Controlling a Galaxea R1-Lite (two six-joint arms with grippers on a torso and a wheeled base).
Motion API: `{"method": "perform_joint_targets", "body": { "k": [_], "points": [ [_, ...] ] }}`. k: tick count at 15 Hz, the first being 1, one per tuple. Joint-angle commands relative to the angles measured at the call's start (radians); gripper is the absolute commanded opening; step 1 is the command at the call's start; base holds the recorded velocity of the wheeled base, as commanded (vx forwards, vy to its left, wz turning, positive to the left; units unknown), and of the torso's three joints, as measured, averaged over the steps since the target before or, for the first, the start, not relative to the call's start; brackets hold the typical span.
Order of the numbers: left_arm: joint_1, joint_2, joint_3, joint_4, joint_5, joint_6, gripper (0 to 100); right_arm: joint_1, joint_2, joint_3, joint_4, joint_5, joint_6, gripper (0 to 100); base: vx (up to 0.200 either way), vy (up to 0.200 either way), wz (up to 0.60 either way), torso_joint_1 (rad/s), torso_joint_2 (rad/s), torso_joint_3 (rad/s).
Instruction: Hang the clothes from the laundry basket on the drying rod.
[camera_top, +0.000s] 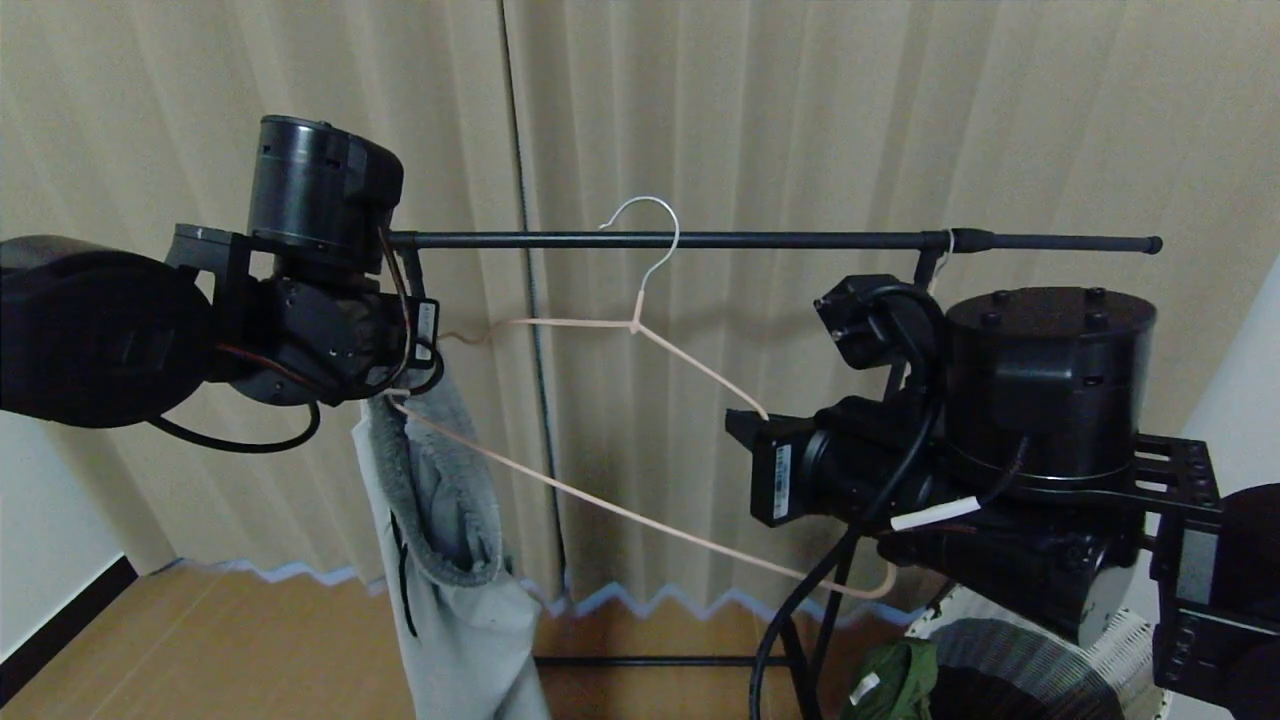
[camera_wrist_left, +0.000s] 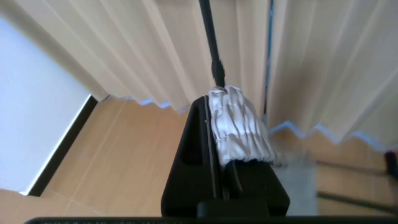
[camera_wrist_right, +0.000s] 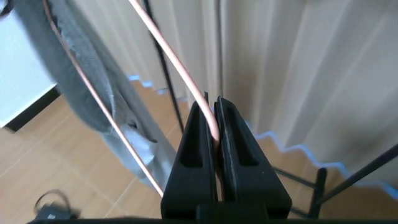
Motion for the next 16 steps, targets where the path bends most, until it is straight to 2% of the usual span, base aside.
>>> {"method": "perform_joint_targets", "body": {
  "k": [1,4,7,11,13,14,16],
  "points": [
    [0.000,-0.018,0.030,0.002,0.000,0.004,0,-0.013,0.037,-0.024,-0.003,-0.011,0.000,0,0.000,0.000,0.00,0.000,0.00,0.000],
    [0.000,-0.027,0.042,0.002,0.000,0.013,0,-0.056,0.063,-0.047,-0.004,-0.025,-0.003,0,0.000,0.000,0.00,0.000,0.00,0.000],
    [-0.030,-0.024,0.041,-0.004,0.011,0.017,0,-0.056,0.082,-0.060,-0.010,-0.025,-0.003,0,0.000,0.000,0.00,0.000,0.00,0.000],
    [-0.055,-0.019,0.013,-0.009,0.011,0.012,0,0.015,0.088,-0.060,-0.012,-0.025,-0.002,0,0.000,0.000,0.00,0.000,0.00,0.000],
    [-0.055,-0.010,-0.010,-0.009,0.011,0.010,0,0.076,0.100,-0.060,-0.012,-0.024,0.001,0,0.000,0.000,0.00,0.000,0.00,0.000],
    [-0.055,-0.010,-0.010,-0.009,0.011,0.010,0,0.076,0.100,-0.060,-0.012,-0.024,0.001,0,0.000,0.000,0.00,0.000,0.00,0.000],
    [-0.055,-0.007,-0.010,-0.014,0.014,0.007,0,0.139,0.125,-0.060,-0.010,-0.022,0.015,0,0.000,0.000,0.00,0.000,0.00,0.000]
  ]
}}
